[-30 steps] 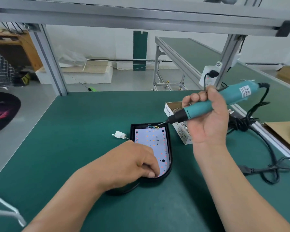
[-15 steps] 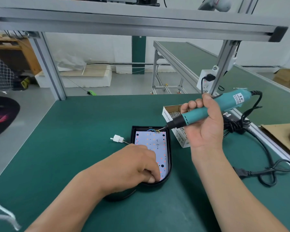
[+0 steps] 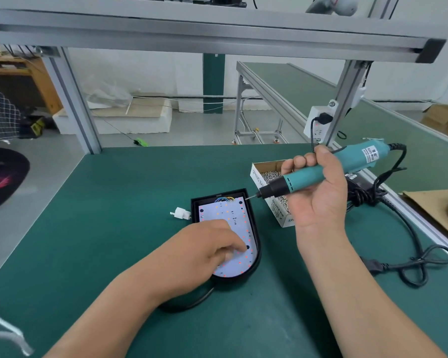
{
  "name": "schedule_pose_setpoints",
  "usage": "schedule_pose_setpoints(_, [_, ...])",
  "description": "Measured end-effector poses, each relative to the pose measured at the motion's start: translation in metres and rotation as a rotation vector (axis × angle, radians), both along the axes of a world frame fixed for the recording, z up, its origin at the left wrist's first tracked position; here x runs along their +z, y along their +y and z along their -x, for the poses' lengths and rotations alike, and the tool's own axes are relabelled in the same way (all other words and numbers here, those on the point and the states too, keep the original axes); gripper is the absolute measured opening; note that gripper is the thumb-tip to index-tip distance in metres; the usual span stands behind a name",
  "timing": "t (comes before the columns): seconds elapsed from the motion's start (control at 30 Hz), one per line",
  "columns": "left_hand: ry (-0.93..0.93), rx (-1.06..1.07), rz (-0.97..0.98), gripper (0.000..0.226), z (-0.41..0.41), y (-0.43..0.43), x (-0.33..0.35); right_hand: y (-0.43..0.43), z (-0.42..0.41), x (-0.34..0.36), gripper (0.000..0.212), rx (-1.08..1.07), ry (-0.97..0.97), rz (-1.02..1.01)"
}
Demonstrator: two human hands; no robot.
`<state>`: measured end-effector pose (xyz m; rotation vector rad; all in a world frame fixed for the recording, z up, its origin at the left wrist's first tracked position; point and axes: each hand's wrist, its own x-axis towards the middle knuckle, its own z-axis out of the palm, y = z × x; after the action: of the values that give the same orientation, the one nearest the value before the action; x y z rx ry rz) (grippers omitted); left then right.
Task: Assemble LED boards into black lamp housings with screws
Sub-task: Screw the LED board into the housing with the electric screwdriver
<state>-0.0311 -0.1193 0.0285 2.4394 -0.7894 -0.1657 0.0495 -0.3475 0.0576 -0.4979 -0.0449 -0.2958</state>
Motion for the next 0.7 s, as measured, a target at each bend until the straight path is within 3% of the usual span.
schedule_pose_setpoints(0.13, [0.040,0.025,0.069,0.035,0.001,0.010,0.007,0.002,0.001,-0.001,0.009,0.003,-0.007,0.010])
schedule_pose_setpoints(0.3, [-0.044,0.132,0.024,0.023,-0.003,0.024,0.014,0.001,0.002,-0.001,0.009,0.012,-0.016,0.007])
schedule_pose_setpoints(0.43, [-0.092,0.083,0.021,0.016,-0.003,0.031,0.017,0.001,0.001,-0.001,0.009,0.019,-0.017,0.005])
schedule_pose_setpoints(0.63, [0.011,0.036,-0.163,0.011,0.001,0.026,0.016,0.003,0.001,-0.001,0.008,0.024,-0.018,0.010])
schedule_pose_setpoints(0.7, [0.087,0.031,-0.137,0.008,0.002,0.029,0.016,0.003,0.002,-0.001,0.008,0.021,-0.019,0.010])
